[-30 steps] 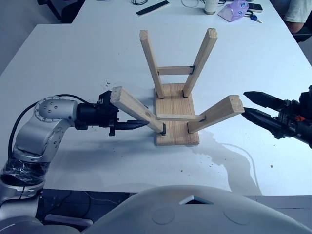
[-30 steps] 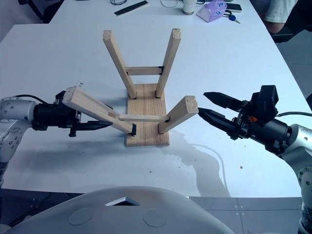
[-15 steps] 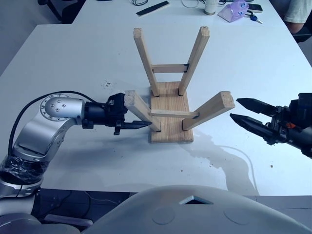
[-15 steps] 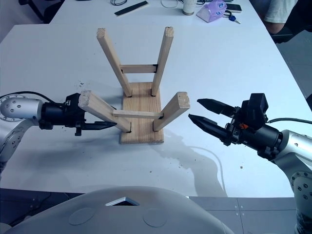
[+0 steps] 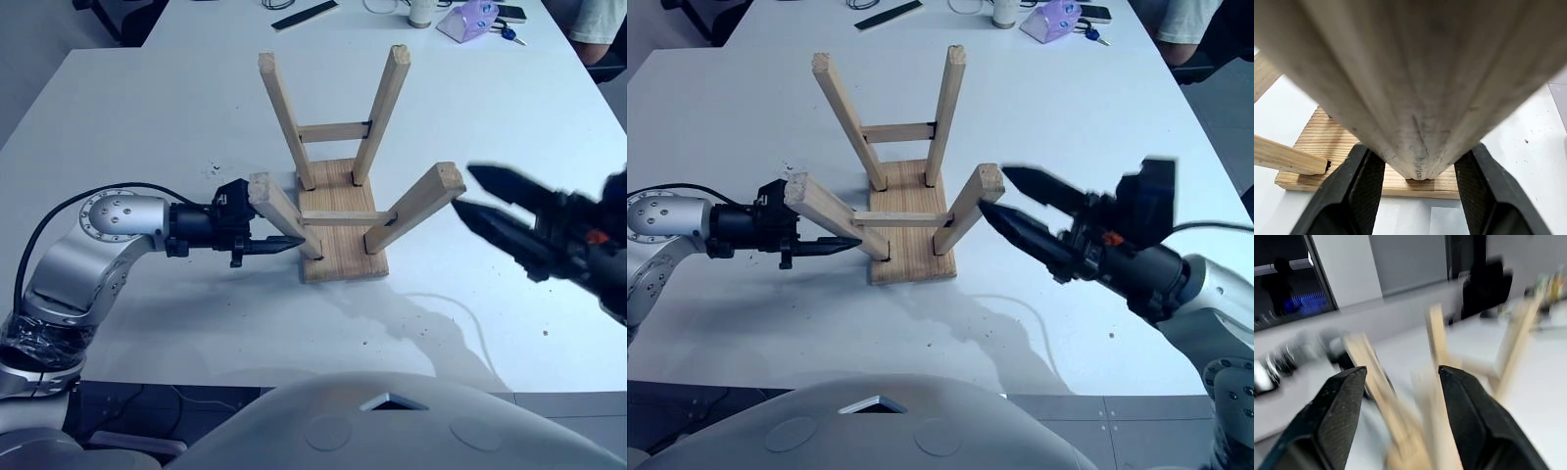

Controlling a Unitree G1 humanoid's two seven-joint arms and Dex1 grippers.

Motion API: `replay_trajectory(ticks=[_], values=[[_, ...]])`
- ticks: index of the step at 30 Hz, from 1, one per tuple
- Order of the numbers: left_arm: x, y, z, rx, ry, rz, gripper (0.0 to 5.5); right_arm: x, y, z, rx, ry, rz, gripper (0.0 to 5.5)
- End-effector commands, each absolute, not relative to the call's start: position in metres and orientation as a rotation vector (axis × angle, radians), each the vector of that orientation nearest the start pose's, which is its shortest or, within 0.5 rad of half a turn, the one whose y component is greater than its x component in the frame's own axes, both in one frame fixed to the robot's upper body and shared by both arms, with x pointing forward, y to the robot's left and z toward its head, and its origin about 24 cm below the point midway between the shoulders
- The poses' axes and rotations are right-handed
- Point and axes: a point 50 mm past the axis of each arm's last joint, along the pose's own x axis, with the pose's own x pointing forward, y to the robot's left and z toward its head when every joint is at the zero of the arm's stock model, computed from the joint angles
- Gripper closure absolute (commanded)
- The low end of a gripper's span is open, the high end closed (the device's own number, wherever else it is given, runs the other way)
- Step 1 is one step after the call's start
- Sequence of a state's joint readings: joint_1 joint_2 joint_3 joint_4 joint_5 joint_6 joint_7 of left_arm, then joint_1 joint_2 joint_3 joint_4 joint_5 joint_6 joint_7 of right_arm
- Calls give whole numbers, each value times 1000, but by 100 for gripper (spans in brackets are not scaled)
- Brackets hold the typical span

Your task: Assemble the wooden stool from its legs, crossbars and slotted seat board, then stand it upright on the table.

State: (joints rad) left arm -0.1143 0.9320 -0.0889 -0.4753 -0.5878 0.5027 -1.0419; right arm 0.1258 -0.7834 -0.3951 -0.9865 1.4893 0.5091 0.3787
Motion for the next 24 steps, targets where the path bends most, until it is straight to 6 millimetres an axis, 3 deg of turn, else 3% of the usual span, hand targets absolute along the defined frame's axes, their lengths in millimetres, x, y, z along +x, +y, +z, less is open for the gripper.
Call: replay_trajectory(ticks=[1,8,13,20,24], values=[[211,181,127,328,428,-1296,346,149,-127,227,241,-214,1083,281],[211,178,125,374,425,-1295,346,181,-97,201,266,-145,848,281],[209,175,127,390,407,-1303,346,189,-70,173,235,-39,808,281],[208,172,131,395,385,-1309,346,187,-53,95,150,277,739,281],[213,175,133,386,383,-1284,346,186,-49,67,107,370,715,281]])
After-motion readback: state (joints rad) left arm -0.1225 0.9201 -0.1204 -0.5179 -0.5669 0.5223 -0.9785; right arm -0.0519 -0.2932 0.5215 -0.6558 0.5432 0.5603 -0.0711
